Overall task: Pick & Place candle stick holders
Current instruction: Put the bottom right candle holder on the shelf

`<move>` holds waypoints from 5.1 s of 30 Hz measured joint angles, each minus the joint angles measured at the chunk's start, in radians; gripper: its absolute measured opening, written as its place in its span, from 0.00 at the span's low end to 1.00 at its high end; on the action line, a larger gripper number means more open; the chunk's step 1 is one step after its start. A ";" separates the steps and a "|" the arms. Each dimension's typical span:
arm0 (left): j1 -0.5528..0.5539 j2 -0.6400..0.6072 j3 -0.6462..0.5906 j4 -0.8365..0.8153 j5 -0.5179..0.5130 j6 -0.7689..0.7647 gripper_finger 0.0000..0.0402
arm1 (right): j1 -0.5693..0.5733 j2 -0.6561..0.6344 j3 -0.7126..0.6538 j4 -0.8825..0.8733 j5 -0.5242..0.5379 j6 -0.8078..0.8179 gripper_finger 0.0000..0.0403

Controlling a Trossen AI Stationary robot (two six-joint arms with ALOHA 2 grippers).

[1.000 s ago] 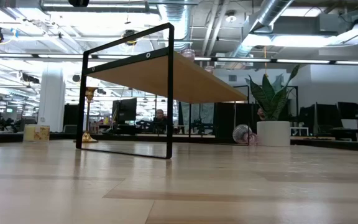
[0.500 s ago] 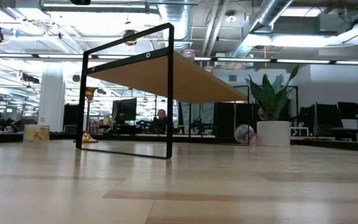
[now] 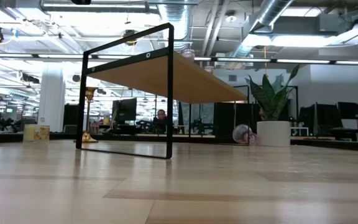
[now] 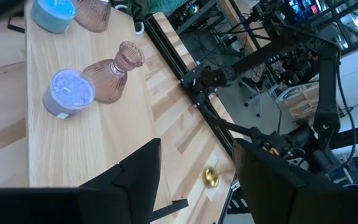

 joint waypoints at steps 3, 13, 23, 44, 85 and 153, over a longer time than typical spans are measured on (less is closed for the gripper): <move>0.000 0.000 0.000 0.004 0.000 0.000 0.49 | -0.017 0.024 0.000 -0.041 0.039 0.007 0.66; 0.000 0.000 0.000 0.012 -0.001 0.028 0.49 | -0.143 0.097 -0.005 -0.095 0.165 -0.021 0.66; 0.000 0.000 0.000 0.012 0.014 0.053 0.49 | -0.224 0.033 -0.005 -0.075 0.185 -0.156 0.66; 0.000 0.000 0.000 0.025 0.019 0.075 0.50 | -0.384 0.076 -0.004 0.010 0.354 -0.496 0.66; 0.000 0.000 0.000 0.034 0.019 0.075 0.50 | -0.306 0.075 -0.070 0.048 0.317 -0.441 0.66; 0.000 0.000 0.000 0.082 -0.095 0.021 0.50 | -1.594 -0.317 0.038 0.527 -0.384 -1.987 0.00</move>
